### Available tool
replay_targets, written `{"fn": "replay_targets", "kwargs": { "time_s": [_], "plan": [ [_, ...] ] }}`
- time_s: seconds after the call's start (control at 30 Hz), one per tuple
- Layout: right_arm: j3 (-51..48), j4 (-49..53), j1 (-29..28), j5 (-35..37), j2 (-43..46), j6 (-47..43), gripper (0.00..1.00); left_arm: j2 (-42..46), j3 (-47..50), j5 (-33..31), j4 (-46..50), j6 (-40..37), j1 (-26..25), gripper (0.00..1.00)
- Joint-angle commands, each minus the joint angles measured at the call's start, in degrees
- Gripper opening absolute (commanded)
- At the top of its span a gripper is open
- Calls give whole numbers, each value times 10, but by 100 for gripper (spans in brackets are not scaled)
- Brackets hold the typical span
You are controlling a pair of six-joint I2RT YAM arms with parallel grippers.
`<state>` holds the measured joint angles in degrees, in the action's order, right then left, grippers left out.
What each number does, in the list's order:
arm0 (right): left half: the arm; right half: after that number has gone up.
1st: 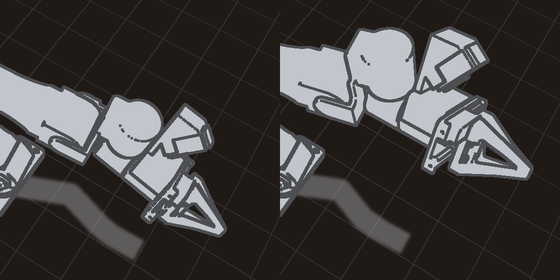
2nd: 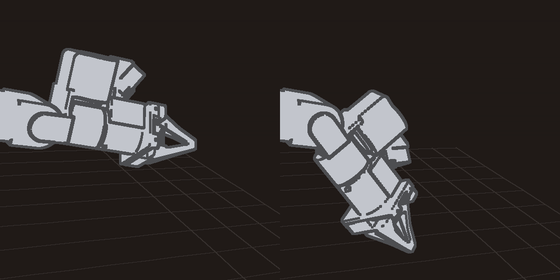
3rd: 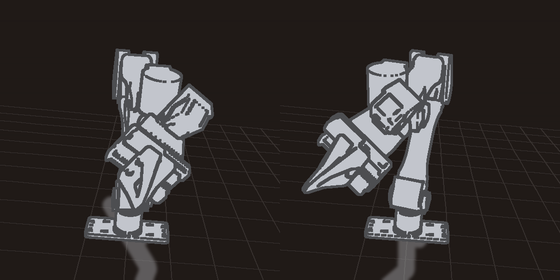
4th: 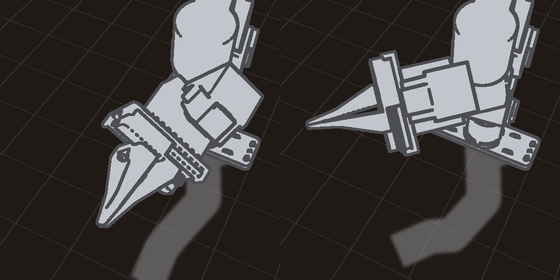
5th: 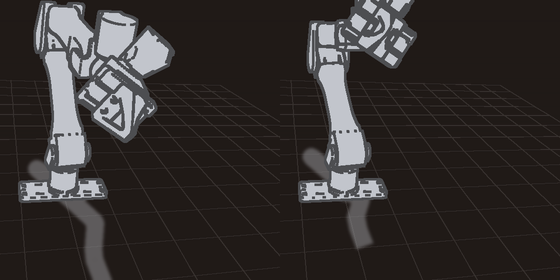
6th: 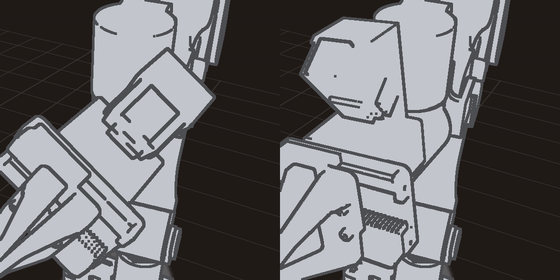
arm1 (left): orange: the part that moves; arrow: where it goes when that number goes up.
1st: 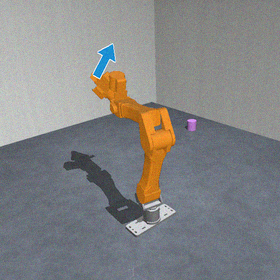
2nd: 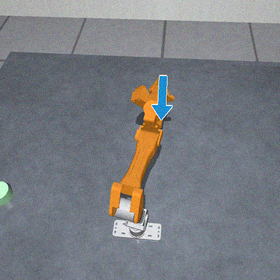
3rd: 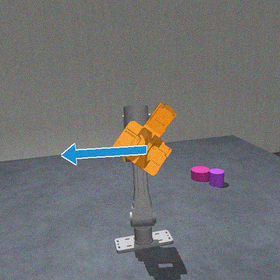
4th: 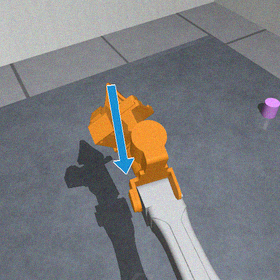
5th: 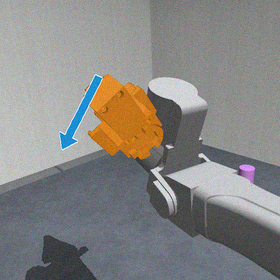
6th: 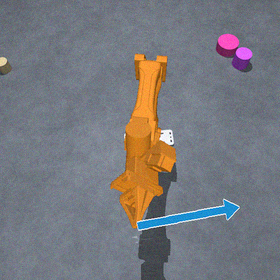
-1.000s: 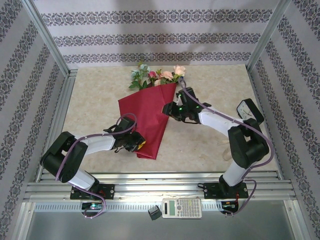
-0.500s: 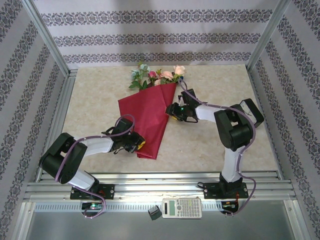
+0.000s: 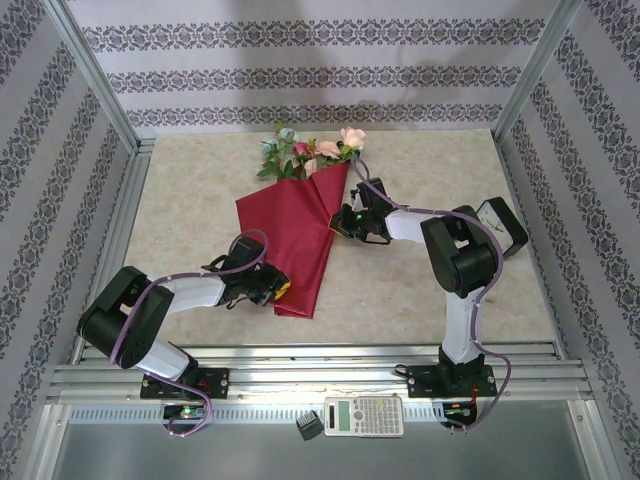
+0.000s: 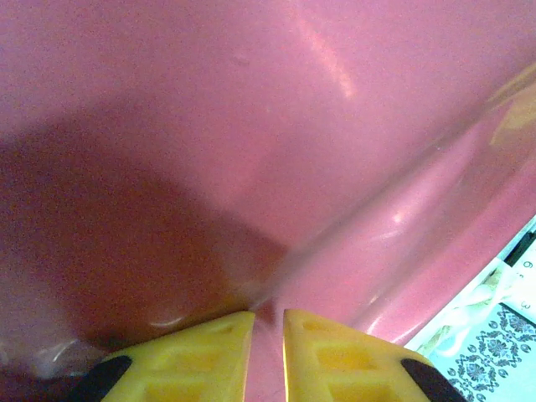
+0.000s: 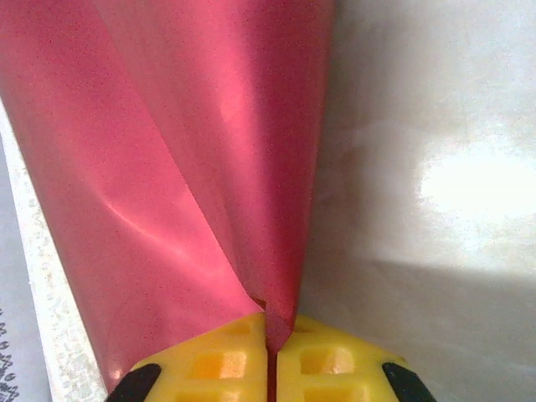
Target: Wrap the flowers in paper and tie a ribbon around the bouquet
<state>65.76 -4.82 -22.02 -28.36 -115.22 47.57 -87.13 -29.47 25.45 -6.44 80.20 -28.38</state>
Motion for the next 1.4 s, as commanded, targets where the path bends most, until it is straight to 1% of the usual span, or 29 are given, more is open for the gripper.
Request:
{"fn": "replay_targets", "kwargs": {
  "time_s": [0.0, 0.07, 0.17, 0.2, 0.23, 0.27, 0.3, 0.33, 0.4, 0.5, 0.57, 0.63, 0.7, 0.77, 0.8, 0.83, 0.87, 0.9, 0.97, 1.0, 1.03, 1.1, 1.13, 1.2, 1.27, 1.3, 1.37],
  "plan": [
    [7, -6, -7, 20, 39, -4, 2, -44, 47, -45, 122, 4, 5, 19],
    [7, -2, -7, 24, 56, -7, 0, -45, 47, -45, 121, 3, 5, 19],
    [6, 2, -7, 8, 70, -2, 1, -51, 52, -41, 108, 6, 5, 19],
    [2, -1, -9, -1, 71, 3, 9, -53, 56, -40, 103, 9, 5, 19],
    [-3, -3, -12, -13, 71, 8, 23, -55, 61, -39, 94, 14, 5, 19],
    [-8, -9, -15, -25, 70, 12, 32, -57, 65, -38, 85, 18, 5, 19],
    [-17, -16, -20, -35, 71, 16, 38, -60, 69, -37, 77, 20, 5, 19],
    [-28, -24, -27, -40, 71, 19, 42, -63, 72, -34, 72, 21, 5, 19],
    [-53, -39, -43, -42, 73, 25, 45, -71, 75, -32, 62, 22, 5, 19],
    [-90, -74, -64, -32, 76, 45, 45, -78, 83, -30, 44, 28, 5, 19],
    [-108, -90, -75, -19, 83, 55, 43, -80, 86, -29, 39, 28, 5, 19],
    [-119, -93, -83, -5, 89, 57, 42, -81, 86, -28, 37, 27, 5, 19],
    [-128, -94, -87, 6, 97, 56, 39, -81, 86, -28, 38, 28, 5, 19],
    [-133, -93, -88, 12, 101, 56, 32, -80, 86, -30, 37, 27, 5, 19],
    [-134, -93, -89, 14, 103, 56, 25, -80, 86, -30, 37, 27, 5, 18],
    [-135, -90, -89, 19, 105, 54, 12, -80, 86, -29, 37, 28, 5, 19],
    [-136, -88, -89, 22, 107, 52, 1, -80, 86, -30, 37, 28, 5, 19],
    [-137, -86, -89, 25, 110, 52, 0, -80, 87, -29, 36, 27, 5, 19],
    [-136, -80, -89, 25, 111, 49, 0, -79, 87, -29, 38, 27, 5, 19],
    [-136, -77, -90, 24, 112, 49, 7, -78, 87, -29, 38, 27, 4, 19],
    [-138, -73, -93, 23, 113, 50, 25, -78, 87, -29, 38, 27, 5, 18],
    [-146, -69, -99, 23, 120, 50, 39, -79, 86, -29, 38, 27, 5, 19],
    [-152, -67, -104, 24, 124, 52, 43, -80, 86, -29, 38, 27, 5, 19],
    [-167, -76, -116, 25, 129, 61, 45, -82, 86, -28, 36, 27, 5, 19],
    [-185, -92, -128, 28, 133, 76, 44, -85, 86, -28, 34, 27, 5, 19],
    [-193, -98, -133, 31, 133, 83, 41, -86, 85, -27, 33, 28, 5, 19],
    [-203, -104, -144, 41, 138, 94, 30, -89, 84, -27, 31, 27, 5, 18]
  ]
}}
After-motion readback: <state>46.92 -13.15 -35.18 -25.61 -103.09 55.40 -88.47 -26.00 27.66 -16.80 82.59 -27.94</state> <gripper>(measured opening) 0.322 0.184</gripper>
